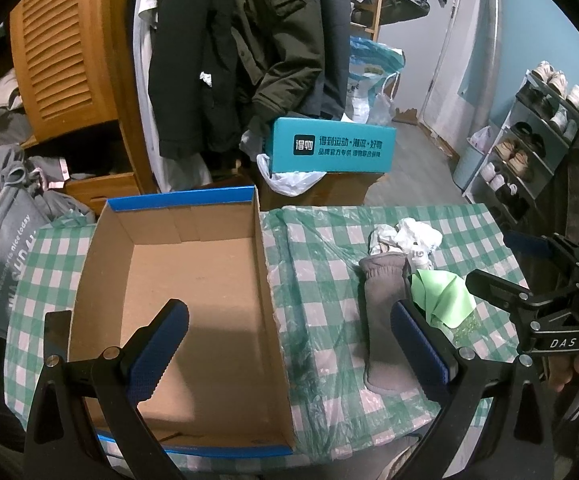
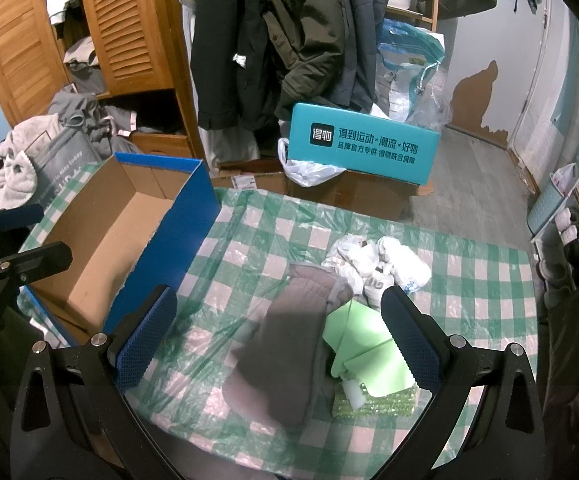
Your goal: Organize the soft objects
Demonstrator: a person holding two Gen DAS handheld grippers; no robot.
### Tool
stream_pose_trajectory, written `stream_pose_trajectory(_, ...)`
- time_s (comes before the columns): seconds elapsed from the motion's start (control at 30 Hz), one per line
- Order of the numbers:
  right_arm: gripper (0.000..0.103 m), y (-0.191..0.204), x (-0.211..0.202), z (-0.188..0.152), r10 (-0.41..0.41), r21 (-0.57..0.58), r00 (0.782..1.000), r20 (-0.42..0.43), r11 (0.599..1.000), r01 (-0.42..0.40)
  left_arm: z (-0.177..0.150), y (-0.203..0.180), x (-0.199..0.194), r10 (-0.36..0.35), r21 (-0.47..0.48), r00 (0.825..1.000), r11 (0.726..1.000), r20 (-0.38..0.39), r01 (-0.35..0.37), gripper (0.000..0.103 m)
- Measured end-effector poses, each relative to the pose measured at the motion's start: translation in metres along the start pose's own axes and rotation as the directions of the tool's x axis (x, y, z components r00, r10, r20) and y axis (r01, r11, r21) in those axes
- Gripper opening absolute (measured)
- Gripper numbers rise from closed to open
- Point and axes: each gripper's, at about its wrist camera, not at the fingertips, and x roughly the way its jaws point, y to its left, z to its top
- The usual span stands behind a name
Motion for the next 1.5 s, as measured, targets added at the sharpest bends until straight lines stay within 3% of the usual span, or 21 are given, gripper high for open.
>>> stream_pose_trajectory(1.5,0.101,-0.0029,-0.0006,-0.0005,0.0,0.0,1.0,-0.007,1.0,0.0,-0.0046,-0.0009,0.0024,-0.001,0.003,1.0,1.0,-0.012,0.001,0.102)
